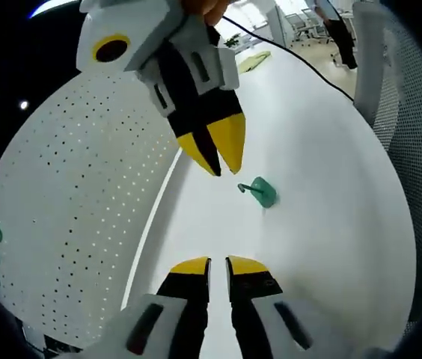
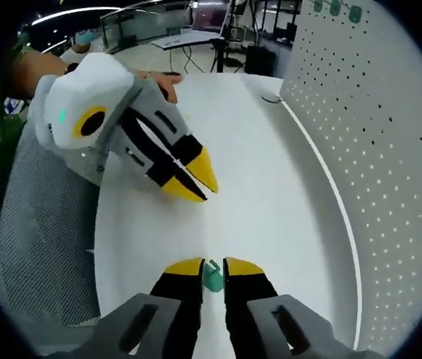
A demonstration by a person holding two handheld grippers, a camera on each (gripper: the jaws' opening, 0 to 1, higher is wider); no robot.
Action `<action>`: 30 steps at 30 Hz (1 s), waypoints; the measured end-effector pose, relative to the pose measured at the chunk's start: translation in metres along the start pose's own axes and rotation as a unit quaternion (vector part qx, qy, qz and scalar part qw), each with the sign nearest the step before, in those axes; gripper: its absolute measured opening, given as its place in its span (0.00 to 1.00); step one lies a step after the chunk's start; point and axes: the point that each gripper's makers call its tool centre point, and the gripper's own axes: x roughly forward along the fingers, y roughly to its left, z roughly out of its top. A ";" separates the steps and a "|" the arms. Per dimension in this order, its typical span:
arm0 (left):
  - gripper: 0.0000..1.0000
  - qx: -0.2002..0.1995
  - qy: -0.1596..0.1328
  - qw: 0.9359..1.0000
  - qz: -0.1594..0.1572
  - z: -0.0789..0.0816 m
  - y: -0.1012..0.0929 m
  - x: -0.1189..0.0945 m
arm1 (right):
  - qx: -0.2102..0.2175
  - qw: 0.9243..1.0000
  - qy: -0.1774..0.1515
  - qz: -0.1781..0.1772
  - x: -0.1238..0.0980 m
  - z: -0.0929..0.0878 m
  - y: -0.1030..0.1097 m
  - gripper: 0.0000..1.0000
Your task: Insert the hook assembly into the mounting plate slot until the hook locks in place.
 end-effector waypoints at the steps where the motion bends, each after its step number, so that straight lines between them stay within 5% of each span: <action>1: 0.09 0.000 0.000 1.000 -0.001 0.000 0.000 0.000 | 0.001 1.000 0.001 0.002 0.001 -0.001 0.000 0.09; 19: 0.09 -0.013 -0.004 1.000 0.000 0.000 0.001 -0.001 | -0.054 0.996 0.050 0.045 0.030 -0.013 -0.002 0.08; 30: 0.09 -0.016 -0.006 1.000 -0.001 0.001 0.001 -0.002 | -0.055 0.995 0.063 0.052 0.029 -0.018 0.001 0.03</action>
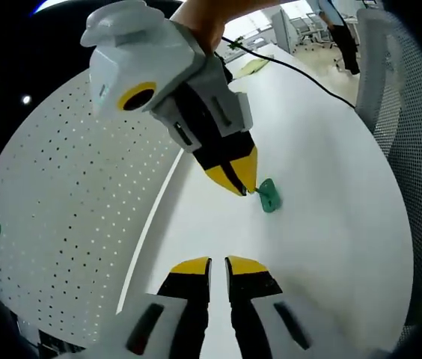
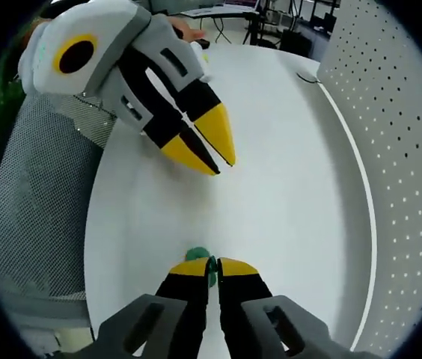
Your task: Insert the hook assembly into the mounting plate slot until the hook locks in place.
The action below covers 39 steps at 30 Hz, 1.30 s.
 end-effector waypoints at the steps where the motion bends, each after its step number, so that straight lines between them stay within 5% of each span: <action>1: 0.09 0.000 0.000 1.000 0.000 0.000 0.000 0.000 | 0.004 1.000 -0.001 0.000 0.000 0.000 0.000 0.03; 10: 0.09 -0.009 -0.005 1.000 0.004 0.003 0.003 -0.001 | 0.073 0.997 -0.029 -0.025 -0.009 0.006 -0.012 0.02; 19: 0.10 -0.075 -0.029 0.996 0.026 0.010 0.020 -0.006 | 0.131 0.987 -0.073 -0.053 -0.021 0.026 -0.029 0.02; 27: 0.10 -0.124 -0.042 0.990 0.059 0.014 0.038 -0.011 | 0.221 0.962 -0.149 -0.055 -0.035 0.059 -0.043 0.02; 34: 0.12 -0.120 -0.040 0.989 0.079 0.015 0.044 -0.014 | 0.252 0.950 -0.178 -0.052 -0.041 0.080 -0.048 0.02; 39: 0.12 -0.116 -0.030 0.988 0.097 0.013 0.051 -0.015 | 0.297 0.932 -0.204 -0.048 -0.043 0.093 -0.050 0.02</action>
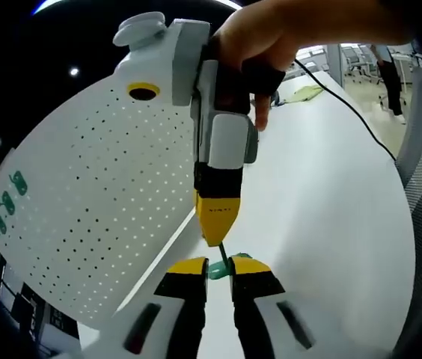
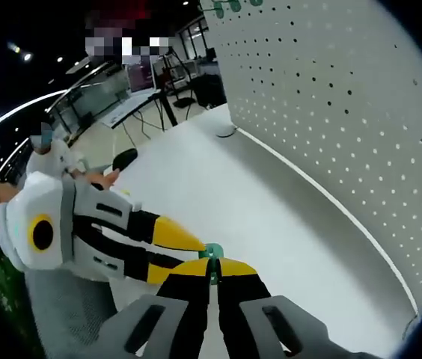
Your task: Insert the hook assembly into the mounting plate slot until the hook locks in place.
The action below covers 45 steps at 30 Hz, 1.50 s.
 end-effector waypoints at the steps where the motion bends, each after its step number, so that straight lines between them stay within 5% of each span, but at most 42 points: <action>1: 0.12 0.000 0.003 1.000 0.004 -0.001 0.001 0.000 | 0.012 1.000 -0.004 0.003 0.001 0.002 0.002 0.02; 13: 0.11 -0.005 0.025 0.999 0.034 -0.007 0.012 0.001 | 0.102 0.994 -0.037 0.022 0.006 0.016 0.013 0.02; 20: 0.04 -0.002 0.023 0.999 0.037 -0.007 0.014 0.000 | 0.114 0.993 -0.035 0.019 0.004 0.016 0.014 0.02; 28: 0.03 -0.015 0.010 1.000 0.022 -0.005 0.014 -0.004 | 0.088 0.995 -0.032 0.017 0.001 0.016 0.020 0.02; 38: 0.02 -0.046 -0.022 0.999 -0.020 0.004 0.013 -0.012 | 0.053 0.996 -0.070 0.022 -0.021 0.026 0.028 0.05; 45: 0.02 -0.124 -0.074 0.987 -0.064 0.019 0.022 -0.027 | 0.040 0.994 -0.100 0.024 -0.039 0.034 0.032 0.05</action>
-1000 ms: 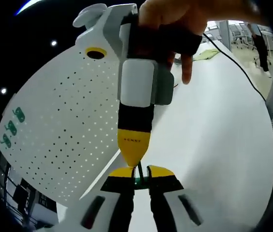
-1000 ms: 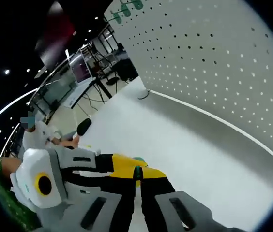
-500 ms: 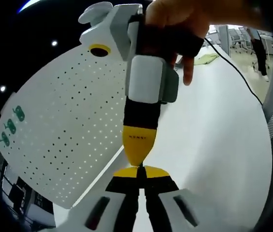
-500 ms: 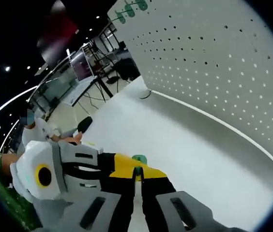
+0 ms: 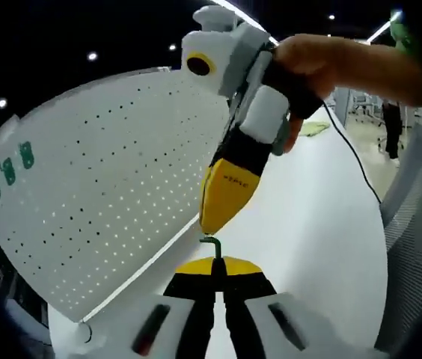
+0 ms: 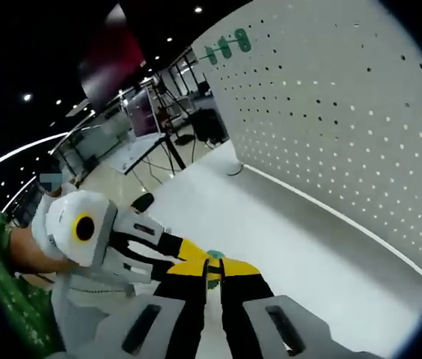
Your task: Insert the hook assembly into the mounting plate slot until the hook locks in place.
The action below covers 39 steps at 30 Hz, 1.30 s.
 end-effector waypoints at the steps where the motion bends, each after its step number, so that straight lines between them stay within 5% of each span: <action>1: 0.02 -0.016 -0.012 1.000 -0.022 0.004 -0.002 -0.004 | -0.001 1.000 -0.004 0.002 -0.002 0.002 0.001 0.05; 4: 0.02 -0.035 -0.044 0.996 -0.066 0.017 -0.007 -0.016 | -0.008 1.000 -0.014 0.012 -0.009 0.006 0.008 0.05; 7: 0.03 -0.075 -0.087 0.986 -0.118 0.035 -0.014 -0.033 | -0.022 0.999 -0.021 0.020 -0.015 0.009 0.015 0.06; 13: 0.03 -0.113 -0.172 0.959 -0.194 0.076 -0.018 -0.072 | -0.089 0.993 -0.044 0.060 -0.032 0.020 0.044 0.06; 16: 0.03 -0.129 -0.199 0.948 -0.212 0.090 -0.015 -0.086 | -0.181 0.979 -0.049 0.073 -0.041 0.019 0.063 0.07; 19: 0.03 -0.155 -0.225 0.934 -0.229 0.103 -0.011 -0.097 | -0.321 0.943 -0.064 0.063 -0.045 0.019 0.080 0.09; 21: 0.03 -0.172 -0.236 0.926 -0.239 0.108 -0.009 -0.102 | -0.366 0.926 -0.070 0.056 -0.043 0.020 0.088 0.10; 26: 0.03 -0.214 -0.251 0.910 -0.251 0.113 -0.002 -0.108 | -0.421 0.900 -0.110 0.028 -0.047 0.036 0.094 0.13; 29: 0.03 -0.235 -0.252 0.902 -0.261 0.113 -0.002 -0.112 | -0.453 0.879 -0.140 0.044 -0.053 0.044 0.107 0.10; 34: 0.03 -0.254 -0.252 0.889 -0.286 0.116 -0.009 -0.115 | -0.478 0.867 -0.132 0.047 -0.050 0.041 0.110 0.07; 39: 0.03 -0.265 -0.244 0.885 -0.293 0.115 -0.012 -0.112 | -0.497 0.855 -0.139 0.061 -0.050 0.039 0.119 0.06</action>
